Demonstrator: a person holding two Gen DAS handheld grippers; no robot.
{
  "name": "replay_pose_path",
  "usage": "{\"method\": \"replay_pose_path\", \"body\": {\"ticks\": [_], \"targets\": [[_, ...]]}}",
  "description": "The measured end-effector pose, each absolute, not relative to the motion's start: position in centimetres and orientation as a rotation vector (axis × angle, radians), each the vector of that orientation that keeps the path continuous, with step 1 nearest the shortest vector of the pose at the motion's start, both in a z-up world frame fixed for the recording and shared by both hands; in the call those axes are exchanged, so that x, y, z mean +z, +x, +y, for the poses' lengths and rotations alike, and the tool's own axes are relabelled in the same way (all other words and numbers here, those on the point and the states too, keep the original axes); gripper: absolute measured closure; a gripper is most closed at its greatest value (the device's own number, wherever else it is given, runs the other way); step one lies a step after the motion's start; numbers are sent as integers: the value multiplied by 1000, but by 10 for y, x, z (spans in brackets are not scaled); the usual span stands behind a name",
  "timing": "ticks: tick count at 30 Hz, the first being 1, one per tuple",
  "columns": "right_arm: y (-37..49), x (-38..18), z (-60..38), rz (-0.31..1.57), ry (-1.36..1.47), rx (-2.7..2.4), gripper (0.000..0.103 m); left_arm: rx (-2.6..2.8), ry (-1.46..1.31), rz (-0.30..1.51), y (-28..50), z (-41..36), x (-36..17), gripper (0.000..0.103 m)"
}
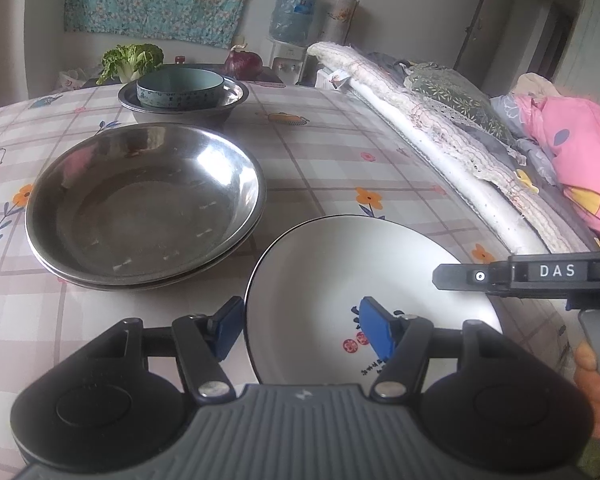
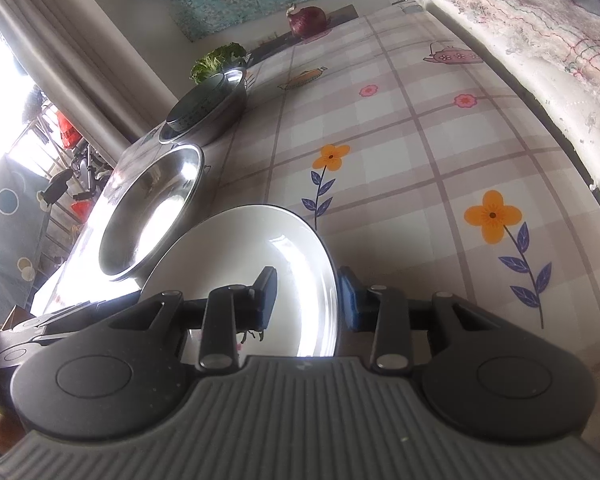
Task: Organize plates and bowls
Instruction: 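Lift the white plate with both grippers, then hold the white plate raised with both grippers beside the stainless plates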
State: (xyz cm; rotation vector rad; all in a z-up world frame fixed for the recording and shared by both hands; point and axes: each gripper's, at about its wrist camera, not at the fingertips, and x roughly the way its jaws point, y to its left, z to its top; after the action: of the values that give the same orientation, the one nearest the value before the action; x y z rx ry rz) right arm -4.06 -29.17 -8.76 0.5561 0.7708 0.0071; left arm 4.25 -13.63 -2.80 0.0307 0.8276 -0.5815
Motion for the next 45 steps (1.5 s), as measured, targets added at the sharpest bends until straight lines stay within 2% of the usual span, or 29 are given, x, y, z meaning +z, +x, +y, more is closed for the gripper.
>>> {"method": "replay_pose_path", "body": {"ticks": [4,7,9,16,45], "targets": [[-52,-86,-293,771,531,-20,70,-554,52,844,45,-139,-32,40],[-61,-88,-294,790,525,-25,70,-555,48,861,46,-139,-34,44],[-66,-91,-292,810,518,-19,71,-553,50,870,45,-139,-36,53],[-66,-91,-273,816,470,3,73,-541,36,881,46,-134,-38,66],[-50,-94,-272,740,380,-76,78,-539,98,868,50,-149,-38,65]]}}
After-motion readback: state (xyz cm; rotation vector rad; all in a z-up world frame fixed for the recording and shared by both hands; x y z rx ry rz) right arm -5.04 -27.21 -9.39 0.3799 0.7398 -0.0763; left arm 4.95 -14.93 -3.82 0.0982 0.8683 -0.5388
